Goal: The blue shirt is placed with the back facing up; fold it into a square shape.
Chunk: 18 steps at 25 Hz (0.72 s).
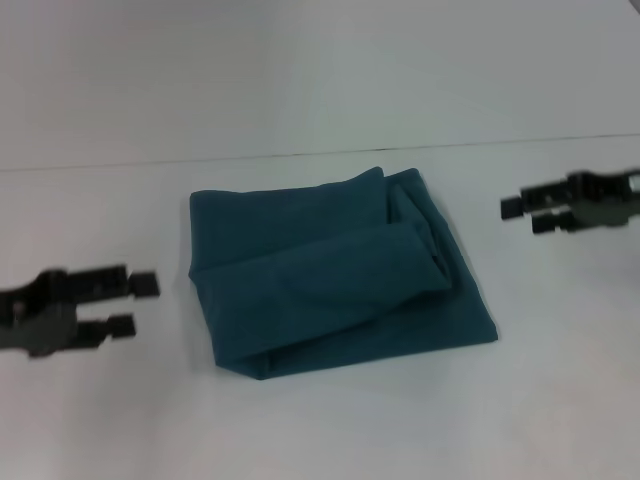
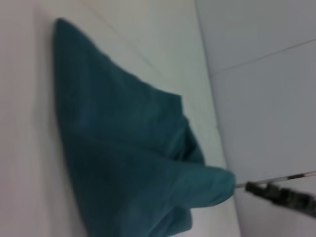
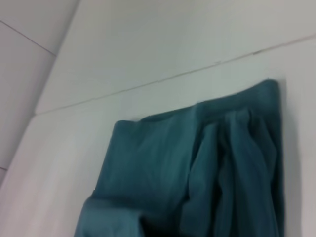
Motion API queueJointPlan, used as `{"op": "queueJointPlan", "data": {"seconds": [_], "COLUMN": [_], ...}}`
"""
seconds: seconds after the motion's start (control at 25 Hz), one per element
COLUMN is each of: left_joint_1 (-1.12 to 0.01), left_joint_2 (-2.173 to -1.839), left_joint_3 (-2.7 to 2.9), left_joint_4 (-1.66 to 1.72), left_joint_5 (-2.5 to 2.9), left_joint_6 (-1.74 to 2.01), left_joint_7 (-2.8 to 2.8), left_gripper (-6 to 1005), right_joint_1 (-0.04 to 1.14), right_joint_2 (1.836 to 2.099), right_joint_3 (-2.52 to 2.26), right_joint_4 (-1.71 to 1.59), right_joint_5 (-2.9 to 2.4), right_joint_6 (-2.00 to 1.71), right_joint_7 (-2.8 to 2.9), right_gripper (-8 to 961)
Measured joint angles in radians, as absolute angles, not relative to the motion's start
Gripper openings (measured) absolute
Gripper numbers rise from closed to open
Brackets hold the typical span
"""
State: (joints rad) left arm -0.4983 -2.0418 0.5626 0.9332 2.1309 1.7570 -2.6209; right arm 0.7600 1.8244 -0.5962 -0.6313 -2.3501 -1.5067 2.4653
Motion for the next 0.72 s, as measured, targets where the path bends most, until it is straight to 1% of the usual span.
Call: {"op": "queueJointPlan", "data": {"seconds": [0.12, 0.28, 0.36, 0.52, 0.72], "left_joint_1": [-0.473, -0.464, -0.464, -0.464, -0.464], "left_joint_2": [-2.052, -2.054, -2.056, -2.058, -2.062], "left_joint_3": [0.544, 0.530, 0.529, 0.528, 0.499], "left_joint_4": [0.937, 0.934, 0.932, 0.931, 0.930], "left_joint_5": [2.163, 2.181, 2.181, 2.175, 2.169], "left_joint_6": [1.756, 1.747, 1.745, 1.737, 1.729], "left_joint_7": [-2.604, -2.588, -2.583, -2.578, -2.572], "left_gripper": [846, 846, 846, 846, 845], "right_joint_1": [0.833, 0.911, 0.936, 0.974, 0.984], "right_joint_2": [1.822, 1.822, 1.829, 1.851, 1.874], "right_joint_3": [-0.625, -0.674, -0.691, -0.704, -0.707], "right_joint_4": [-0.659, -0.662, -0.662, -0.635, -0.572], "right_joint_5": [-2.419, -2.465, -2.468, -2.468, -2.465], "right_joint_6": [-1.511, -1.525, -1.524, -1.507, -1.454], "right_joint_7": [2.574, 2.662, 2.684, 2.712, 2.727], "right_gripper": [760, 760, 760, 759, 759]}}
